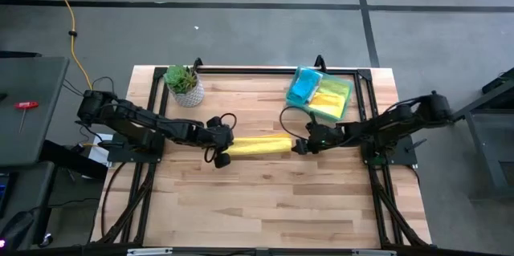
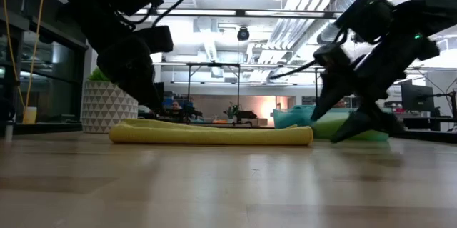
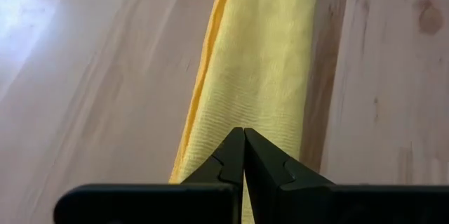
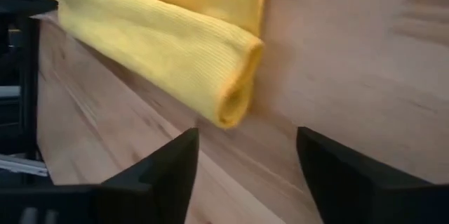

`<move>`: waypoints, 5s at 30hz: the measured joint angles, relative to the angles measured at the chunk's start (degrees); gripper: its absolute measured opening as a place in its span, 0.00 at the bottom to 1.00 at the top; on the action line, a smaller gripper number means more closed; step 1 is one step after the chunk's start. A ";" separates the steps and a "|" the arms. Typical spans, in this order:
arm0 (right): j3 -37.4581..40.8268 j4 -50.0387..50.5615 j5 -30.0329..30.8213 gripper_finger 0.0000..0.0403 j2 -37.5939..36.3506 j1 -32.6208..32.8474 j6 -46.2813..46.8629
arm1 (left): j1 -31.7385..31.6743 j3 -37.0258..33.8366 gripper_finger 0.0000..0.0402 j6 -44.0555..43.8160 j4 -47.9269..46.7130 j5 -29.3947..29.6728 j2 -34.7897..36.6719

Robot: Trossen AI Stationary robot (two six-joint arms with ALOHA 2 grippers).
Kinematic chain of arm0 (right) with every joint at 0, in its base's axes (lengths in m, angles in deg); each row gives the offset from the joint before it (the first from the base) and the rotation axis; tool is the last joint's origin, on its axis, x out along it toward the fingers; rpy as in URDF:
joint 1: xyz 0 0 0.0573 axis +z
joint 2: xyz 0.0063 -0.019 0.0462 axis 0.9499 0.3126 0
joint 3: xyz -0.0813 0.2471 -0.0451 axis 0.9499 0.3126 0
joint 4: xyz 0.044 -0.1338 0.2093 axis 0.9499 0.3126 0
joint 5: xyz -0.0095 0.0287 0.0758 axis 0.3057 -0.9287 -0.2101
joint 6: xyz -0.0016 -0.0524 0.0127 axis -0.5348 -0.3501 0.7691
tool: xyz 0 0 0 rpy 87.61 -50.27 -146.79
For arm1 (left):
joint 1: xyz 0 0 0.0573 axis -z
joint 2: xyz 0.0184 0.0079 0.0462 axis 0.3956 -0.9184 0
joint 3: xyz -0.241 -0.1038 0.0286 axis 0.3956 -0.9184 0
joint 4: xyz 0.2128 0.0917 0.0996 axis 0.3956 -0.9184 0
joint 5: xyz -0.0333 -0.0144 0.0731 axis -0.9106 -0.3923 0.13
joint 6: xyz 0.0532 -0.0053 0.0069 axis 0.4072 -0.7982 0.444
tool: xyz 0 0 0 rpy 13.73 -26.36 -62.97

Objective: Fold microfiber towels
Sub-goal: Fold the yellow towel

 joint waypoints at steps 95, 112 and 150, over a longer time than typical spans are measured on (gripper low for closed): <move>-10.57 -2.91 3.67 0.00 1.14 6.12 -7.29 | -0.24 14.96 0.00 8.66 6.24 -3.16 -14.11; -10.79 -15.23 2.56 0.00 6.84 6.12 -13.67 | 2.23 -4.99 0.00 -4.90 2.91 -2.50 -1.76; -34.29 -3.39 5.10 0.02 27.52 5.62 -16.08 | 2.64 -5.71 0.00 -7.58 16.08 -3.07 -8.36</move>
